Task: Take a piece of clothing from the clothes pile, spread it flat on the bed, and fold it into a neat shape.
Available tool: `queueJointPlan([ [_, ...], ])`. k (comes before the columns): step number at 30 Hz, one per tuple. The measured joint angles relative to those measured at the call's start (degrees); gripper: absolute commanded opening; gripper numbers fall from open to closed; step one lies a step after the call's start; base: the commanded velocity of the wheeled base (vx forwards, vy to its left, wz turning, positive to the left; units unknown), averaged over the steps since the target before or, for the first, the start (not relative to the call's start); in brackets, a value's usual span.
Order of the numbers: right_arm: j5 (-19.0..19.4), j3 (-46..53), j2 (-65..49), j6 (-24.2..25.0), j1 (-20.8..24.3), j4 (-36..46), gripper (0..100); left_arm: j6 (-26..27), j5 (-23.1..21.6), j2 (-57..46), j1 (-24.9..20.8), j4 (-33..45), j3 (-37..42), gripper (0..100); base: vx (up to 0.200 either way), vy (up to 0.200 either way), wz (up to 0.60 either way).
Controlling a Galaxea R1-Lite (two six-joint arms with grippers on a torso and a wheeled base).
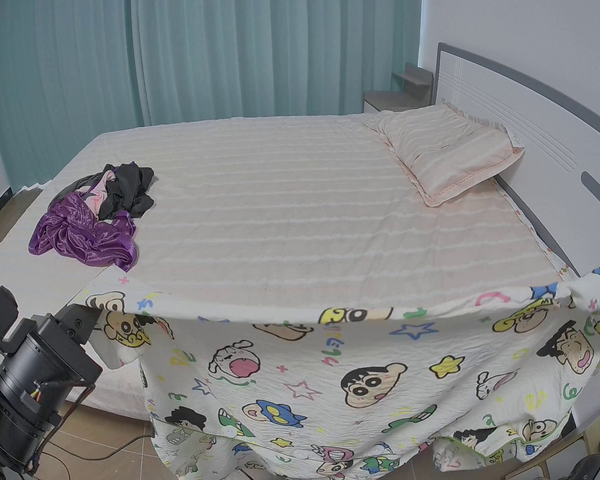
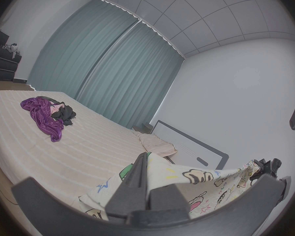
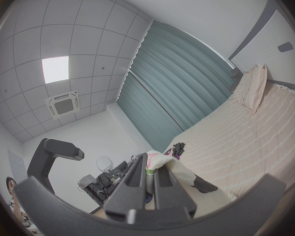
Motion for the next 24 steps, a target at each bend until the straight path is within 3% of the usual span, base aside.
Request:
queueJointPlan([
  [11,0.0,-4.3,9.6,0.1,-2.2,-0.9,0,0.0,-0.1,4.3,5.3,0.5,-1.2,0,0.0,0.0,0.0],
  [16,0.1,-7.4,18.1,0.4,-5.6,-4.0,0,-0.2,-0.4,8.7,8.1,0.6,-2.8,0,0.0,0.0,0.0],
  [24,0.4,-12.2,31.9,0.8,-10.8,-12.5,0,-0.4,-1.3,17.5,12.8,0.6,-9.1,0,0.2,0.0,0.0],
])
